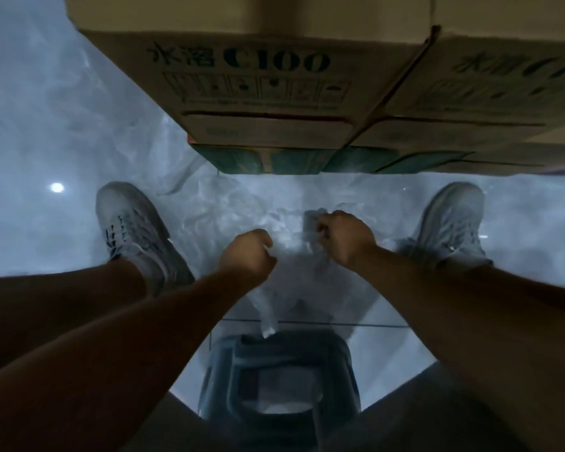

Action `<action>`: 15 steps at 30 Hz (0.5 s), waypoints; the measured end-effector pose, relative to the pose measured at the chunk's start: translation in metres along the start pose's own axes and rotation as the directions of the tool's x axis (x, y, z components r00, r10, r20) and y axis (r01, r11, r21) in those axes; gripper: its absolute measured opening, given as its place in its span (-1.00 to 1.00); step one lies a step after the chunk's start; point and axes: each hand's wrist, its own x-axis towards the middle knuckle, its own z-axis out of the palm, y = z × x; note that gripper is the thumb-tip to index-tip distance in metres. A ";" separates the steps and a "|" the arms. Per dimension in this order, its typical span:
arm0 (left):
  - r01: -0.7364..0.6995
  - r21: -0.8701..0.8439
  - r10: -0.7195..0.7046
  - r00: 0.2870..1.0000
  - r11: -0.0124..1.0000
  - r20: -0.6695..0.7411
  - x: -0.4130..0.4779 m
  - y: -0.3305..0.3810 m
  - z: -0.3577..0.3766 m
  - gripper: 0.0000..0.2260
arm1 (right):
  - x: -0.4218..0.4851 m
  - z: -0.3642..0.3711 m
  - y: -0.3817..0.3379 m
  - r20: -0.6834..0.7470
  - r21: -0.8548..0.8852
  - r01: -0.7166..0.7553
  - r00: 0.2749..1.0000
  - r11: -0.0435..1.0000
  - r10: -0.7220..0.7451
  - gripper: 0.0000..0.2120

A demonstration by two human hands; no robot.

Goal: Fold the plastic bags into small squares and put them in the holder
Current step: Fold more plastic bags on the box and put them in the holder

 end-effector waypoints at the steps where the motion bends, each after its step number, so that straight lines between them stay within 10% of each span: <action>1: -0.030 -0.029 0.029 0.999 0.999 -0.014 0.003 -0.001 -0.003 -0.86 | 0.002 -0.002 0.001 -0.024 0.025 -0.007 1.000 1.000 0.008 -0.73; 9: -0.245 -0.080 0.242 0.969 0.966 -0.055 -0.004 0.016 -0.071 -0.85 | -0.014 -0.062 0.013 -0.066 0.213 0.082 0.995 0.974 -0.069 -0.95; 15: -0.440 -0.158 0.428 0.898 0.884 -0.102 -0.048 0.038 -0.126 -0.92 | -0.076 -0.148 0.001 -0.076 0.113 0.174 0.983 0.978 -0.166 -0.74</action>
